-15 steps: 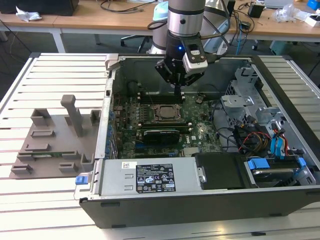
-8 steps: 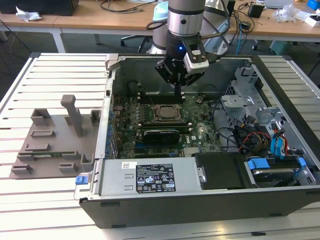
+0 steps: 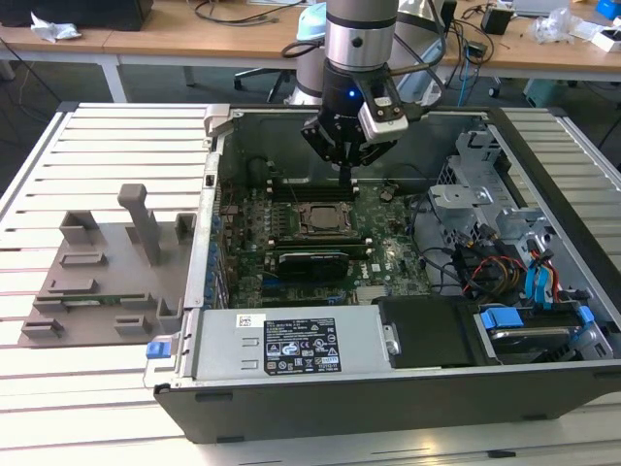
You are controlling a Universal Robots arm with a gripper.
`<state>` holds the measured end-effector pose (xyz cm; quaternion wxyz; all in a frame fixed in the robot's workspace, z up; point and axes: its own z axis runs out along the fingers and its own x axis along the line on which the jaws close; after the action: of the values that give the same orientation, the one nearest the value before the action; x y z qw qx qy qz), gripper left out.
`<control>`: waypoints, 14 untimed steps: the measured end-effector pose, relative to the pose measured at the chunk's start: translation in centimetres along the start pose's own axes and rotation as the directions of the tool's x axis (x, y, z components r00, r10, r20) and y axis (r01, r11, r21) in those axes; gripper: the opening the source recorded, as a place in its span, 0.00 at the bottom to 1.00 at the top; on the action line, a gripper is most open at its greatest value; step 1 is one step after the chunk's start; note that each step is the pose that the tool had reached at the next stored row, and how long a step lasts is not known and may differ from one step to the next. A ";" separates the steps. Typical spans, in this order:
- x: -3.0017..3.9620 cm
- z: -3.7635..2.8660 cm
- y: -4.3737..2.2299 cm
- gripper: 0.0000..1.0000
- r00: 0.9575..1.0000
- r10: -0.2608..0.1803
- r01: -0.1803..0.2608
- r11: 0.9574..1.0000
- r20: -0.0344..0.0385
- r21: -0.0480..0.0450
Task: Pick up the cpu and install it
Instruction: 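Install the first cpu locking lever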
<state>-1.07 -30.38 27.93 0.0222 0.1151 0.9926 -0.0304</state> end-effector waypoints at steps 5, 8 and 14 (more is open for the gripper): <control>0.00 0.00 0.00 0.11 1.000 -0.022 0.022 1.000 0.001 -0.001; 0.00 0.00 0.00 0.11 0.999 -0.033 0.033 0.999 0.002 -0.002; 0.00 0.00 0.00 0.11 0.996 -0.089 0.089 0.996 0.005 -0.004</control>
<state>-1.07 -30.38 27.93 0.0235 0.0708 0.9968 -0.0294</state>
